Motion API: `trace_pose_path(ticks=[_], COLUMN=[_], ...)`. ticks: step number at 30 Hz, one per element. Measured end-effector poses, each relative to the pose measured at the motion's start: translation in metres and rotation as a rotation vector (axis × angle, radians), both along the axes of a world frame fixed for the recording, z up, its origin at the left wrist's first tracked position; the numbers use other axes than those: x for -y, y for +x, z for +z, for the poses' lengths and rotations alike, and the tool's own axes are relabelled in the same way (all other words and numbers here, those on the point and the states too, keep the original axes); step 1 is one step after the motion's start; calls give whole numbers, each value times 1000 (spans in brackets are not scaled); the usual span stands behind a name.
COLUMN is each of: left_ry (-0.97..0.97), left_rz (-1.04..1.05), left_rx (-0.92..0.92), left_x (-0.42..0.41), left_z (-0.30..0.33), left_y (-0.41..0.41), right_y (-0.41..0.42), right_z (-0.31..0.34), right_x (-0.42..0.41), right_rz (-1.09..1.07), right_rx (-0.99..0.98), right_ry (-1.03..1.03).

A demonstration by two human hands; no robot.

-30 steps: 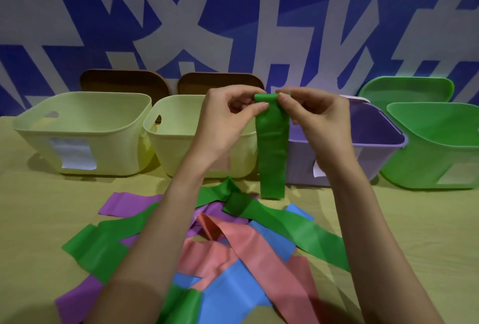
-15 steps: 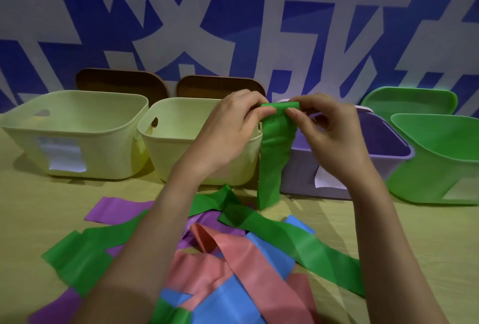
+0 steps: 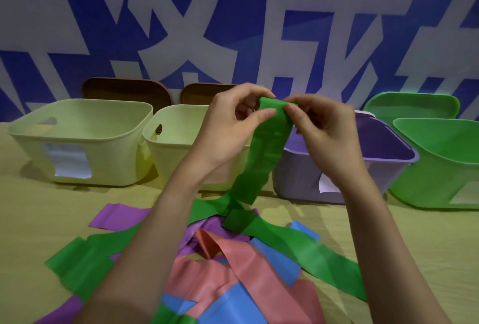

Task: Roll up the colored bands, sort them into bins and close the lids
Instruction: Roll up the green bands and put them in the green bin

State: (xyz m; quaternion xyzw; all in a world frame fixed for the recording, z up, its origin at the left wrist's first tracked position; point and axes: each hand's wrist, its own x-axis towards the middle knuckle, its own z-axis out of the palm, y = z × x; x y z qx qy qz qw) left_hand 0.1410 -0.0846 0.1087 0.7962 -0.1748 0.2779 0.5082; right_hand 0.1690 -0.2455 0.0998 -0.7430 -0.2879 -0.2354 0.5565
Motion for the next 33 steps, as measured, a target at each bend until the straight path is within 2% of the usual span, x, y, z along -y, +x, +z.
trace_pose_path(ticks=[6,12,15,19,22,27,33], left_ry=[88,196,173,124,100,17,6], left_rz=[151,185,189,176,139,100,95], left_rx=[95,148,119,66,11,79,108], left_x=[1,4,4,1,2,3,4], left_z=[-3,-3,-3,-3,-3,-3,-2], left_y=[1,0,1,2,2,1,1], right_y=[-1,-3,-3,-3,-4,-4,-6], right_z=[-1,1,1,2,2,2,2], right_x=[-3,-2,0,3,2,-1,-1], right_rz=[-3,-25,0,49,50,25,-36], right_rx=[-37,-3,16,21,10,-25,16], right_ry=[-18,-68,1,-39,11,62,41])
